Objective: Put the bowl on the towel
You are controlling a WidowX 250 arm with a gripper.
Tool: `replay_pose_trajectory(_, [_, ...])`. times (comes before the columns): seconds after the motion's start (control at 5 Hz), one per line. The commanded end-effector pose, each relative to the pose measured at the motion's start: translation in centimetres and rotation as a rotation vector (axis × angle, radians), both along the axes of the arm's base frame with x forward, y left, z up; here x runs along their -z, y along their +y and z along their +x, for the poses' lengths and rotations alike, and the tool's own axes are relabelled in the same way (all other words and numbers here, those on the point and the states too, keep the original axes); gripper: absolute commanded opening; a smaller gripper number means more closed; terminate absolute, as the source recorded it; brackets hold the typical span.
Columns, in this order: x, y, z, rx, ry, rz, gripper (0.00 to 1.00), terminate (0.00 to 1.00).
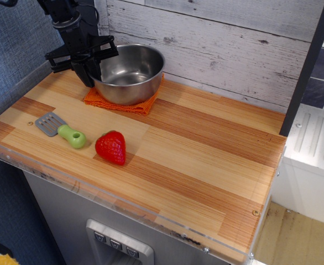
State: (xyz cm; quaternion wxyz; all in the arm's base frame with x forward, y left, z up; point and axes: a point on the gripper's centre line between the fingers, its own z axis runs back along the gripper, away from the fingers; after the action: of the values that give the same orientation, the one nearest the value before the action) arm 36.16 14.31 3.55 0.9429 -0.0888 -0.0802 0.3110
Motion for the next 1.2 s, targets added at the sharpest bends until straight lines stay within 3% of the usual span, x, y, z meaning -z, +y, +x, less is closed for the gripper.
replay_pose_trajectory(0.0, [-1.8,-0.2,-0.2,-0.033,-0.003,0.017,1.00,0.00])
replay_pose_trajectory(0.4, [-3.3,-0.1,-0.3,-0.036,-0.004,0.030,1.00,0.00])
replay_pose_trajectory(0.6, [-5.6,0.1,-0.7,-0.066,-0.041,-0.026,1.00,0.00])
replay_pose_trajectory(1.0, [-9.6,-0.9,-1.3,-0.060,-0.061,-0.075,1.00,0.00])
